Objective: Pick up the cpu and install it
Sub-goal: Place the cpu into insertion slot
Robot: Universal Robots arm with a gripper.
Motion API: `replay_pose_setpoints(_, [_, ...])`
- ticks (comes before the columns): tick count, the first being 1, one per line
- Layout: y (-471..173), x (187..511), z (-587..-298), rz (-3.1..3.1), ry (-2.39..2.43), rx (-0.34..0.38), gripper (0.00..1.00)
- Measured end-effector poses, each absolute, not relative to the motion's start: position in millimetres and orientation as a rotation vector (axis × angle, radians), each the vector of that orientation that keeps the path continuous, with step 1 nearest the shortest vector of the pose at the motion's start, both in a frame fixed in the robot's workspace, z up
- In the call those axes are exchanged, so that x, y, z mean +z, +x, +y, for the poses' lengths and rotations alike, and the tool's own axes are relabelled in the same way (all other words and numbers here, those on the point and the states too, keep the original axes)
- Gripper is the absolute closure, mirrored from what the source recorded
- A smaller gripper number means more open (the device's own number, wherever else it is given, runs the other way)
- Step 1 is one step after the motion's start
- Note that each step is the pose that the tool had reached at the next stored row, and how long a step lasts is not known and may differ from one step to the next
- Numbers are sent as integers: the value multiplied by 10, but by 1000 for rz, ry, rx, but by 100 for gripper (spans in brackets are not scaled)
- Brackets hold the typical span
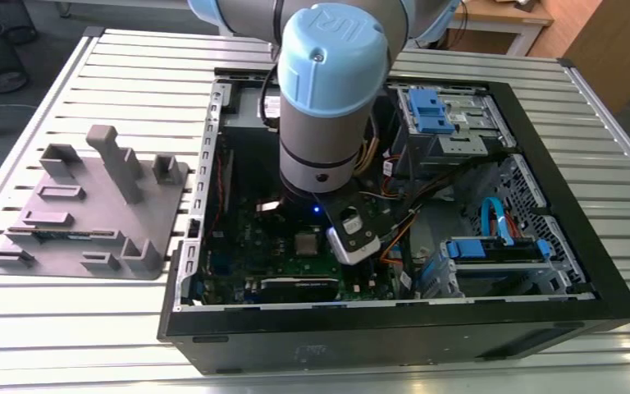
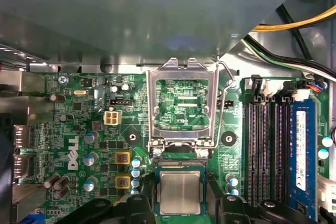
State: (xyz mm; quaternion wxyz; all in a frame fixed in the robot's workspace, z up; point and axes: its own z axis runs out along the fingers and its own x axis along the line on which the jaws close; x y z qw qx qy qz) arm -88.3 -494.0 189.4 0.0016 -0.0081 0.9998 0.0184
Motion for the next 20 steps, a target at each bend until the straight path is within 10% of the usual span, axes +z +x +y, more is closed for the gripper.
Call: replay_pose_setpoints(20, [-843,1876,-4940,3138,-19,58,53])
